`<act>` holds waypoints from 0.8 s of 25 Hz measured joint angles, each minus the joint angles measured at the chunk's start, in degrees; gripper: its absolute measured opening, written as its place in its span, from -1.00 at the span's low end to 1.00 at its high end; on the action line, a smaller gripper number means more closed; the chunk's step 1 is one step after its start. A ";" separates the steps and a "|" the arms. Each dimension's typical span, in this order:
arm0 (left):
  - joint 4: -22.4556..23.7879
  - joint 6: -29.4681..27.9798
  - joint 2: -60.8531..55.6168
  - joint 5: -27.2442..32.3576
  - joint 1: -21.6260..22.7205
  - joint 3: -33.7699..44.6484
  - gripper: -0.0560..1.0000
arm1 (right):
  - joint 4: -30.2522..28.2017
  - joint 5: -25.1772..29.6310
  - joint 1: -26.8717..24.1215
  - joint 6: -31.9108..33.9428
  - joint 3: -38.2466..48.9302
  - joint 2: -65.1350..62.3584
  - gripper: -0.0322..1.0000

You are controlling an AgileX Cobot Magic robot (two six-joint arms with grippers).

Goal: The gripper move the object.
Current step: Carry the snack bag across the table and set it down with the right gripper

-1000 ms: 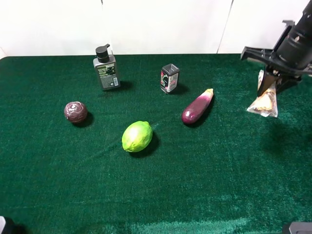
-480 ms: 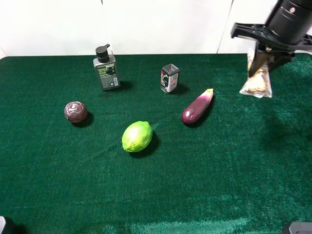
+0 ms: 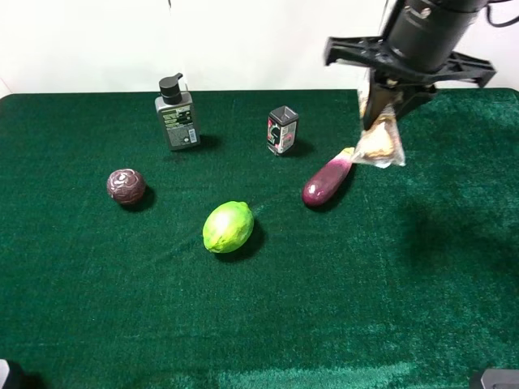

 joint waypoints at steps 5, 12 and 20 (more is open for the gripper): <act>0.00 0.00 0.00 0.00 0.00 0.00 0.84 | 0.43 0.07 5.58 1.86 0.00 0.00 -0.74; 0.00 0.00 0.00 0.00 0.00 0.00 0.84 | 1.78 -2.45 13.47 5.95 0.00 0.00 -0.74; 0.00 0.00 0.00 0.00 0.00 0.00 0.84 | 4.51 -9.67 20.07 9.81 0.00 0.88 -0.74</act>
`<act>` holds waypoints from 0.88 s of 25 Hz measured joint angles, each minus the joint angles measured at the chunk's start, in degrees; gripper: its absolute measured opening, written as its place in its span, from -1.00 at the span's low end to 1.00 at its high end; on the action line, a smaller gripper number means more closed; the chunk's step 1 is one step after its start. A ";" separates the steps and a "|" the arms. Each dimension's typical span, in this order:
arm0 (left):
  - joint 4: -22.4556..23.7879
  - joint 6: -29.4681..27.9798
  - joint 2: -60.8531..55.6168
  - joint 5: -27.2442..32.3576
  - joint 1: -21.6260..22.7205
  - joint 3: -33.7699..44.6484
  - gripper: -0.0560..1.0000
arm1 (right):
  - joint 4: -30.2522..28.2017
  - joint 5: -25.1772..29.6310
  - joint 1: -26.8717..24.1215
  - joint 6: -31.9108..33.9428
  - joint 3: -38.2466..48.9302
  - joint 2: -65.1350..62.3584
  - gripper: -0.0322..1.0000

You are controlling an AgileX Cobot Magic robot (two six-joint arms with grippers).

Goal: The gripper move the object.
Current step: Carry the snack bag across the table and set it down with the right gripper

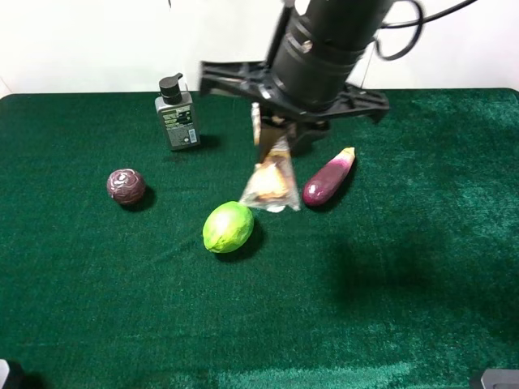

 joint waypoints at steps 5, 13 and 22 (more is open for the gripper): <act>0.00 0.00 0.00 0.00 0.00 0.00 0.84 | 2.47 -5.85 2.68 0.44 0.00 2.59 -0.75; 0.00 0.00 0.00 0.00 0.00 0.00 0.84 | 7.23 -16.22 5.50 -0.28 0.00 7.38 -0.75; 0.00 0.00 0.00 0.00 0.00 0.00 0.84 | 11.83 -28.79 9.06 -1.91 0.00 12.86 -0.75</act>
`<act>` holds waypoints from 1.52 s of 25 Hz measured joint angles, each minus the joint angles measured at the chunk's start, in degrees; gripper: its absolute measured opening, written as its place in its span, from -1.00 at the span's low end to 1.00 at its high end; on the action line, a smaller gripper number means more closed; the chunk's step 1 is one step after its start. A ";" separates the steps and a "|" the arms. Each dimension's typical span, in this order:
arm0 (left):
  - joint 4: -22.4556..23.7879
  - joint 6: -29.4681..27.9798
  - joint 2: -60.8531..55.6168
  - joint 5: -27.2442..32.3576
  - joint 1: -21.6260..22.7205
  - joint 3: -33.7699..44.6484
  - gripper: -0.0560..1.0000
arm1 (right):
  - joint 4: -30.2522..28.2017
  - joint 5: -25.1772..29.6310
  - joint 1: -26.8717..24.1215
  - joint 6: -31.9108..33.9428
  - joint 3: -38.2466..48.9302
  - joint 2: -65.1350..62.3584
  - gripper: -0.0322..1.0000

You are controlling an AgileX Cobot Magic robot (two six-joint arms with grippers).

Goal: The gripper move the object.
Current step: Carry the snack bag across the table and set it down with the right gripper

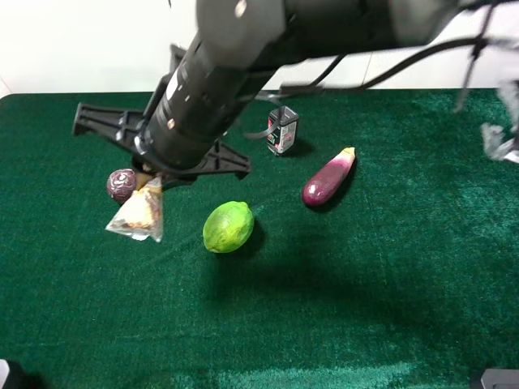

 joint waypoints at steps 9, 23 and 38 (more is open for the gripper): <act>0.00 0.00 0.00 0.00 0.00 0.00 0.84 | 1.89 -9.88 1.82 -0.04 0.00 6.07 -0.75; 0.00 0.00 0.00 0.00 0.00 0.00 0.84 | 0.47 -16.67 1.82 -0.04 0.00 14.38 -0.75; 0.00 0.00 0.00 0.00 0.00 0.00 0.84 | -5.79 -14.70 1.82 -0.04 0.00 15.08 -0.75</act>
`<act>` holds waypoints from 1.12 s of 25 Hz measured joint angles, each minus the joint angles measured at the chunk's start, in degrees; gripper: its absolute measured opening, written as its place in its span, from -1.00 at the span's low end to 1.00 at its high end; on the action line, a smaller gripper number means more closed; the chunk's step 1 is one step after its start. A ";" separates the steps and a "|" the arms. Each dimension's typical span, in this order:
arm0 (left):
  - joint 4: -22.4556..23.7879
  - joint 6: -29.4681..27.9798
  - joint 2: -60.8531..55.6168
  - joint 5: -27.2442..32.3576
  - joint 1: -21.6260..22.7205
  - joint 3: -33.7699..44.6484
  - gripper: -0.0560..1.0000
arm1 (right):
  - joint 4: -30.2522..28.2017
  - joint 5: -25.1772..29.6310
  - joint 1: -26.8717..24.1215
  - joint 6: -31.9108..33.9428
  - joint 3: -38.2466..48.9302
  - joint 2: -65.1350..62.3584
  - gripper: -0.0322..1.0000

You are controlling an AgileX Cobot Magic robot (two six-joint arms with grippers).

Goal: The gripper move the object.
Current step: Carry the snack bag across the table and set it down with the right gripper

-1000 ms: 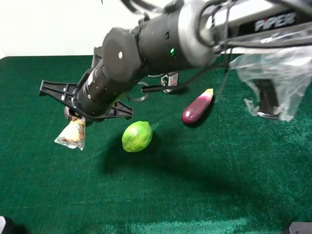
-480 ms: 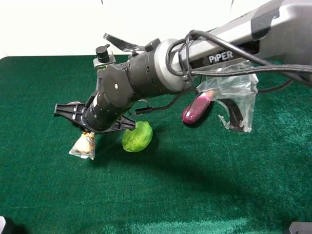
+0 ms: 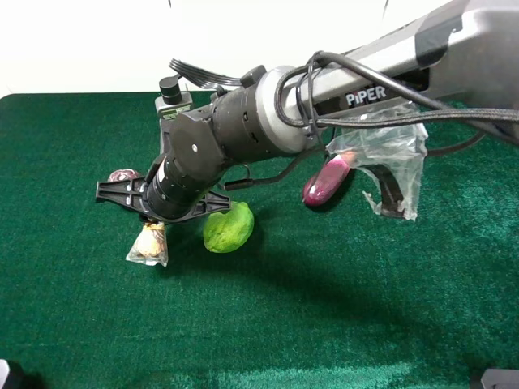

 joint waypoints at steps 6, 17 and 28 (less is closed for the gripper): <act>0.00 0.00 0.00 0.00 0.00 0.00 0.84 | -0.12 1.93 0.00 0.00 0.00 0.00 -0.53; 0.00 0.00 0.00 0.00 0.00 0.00 0.84 | -0.17 2.77 0.00 -0.20 0.00 -0.23 0.40; 0.00 0.00 0.00 0.00 0.00 0.00 0.84 | -0.90 3.15 0.00 -0.20 0.00 -2.25 0.41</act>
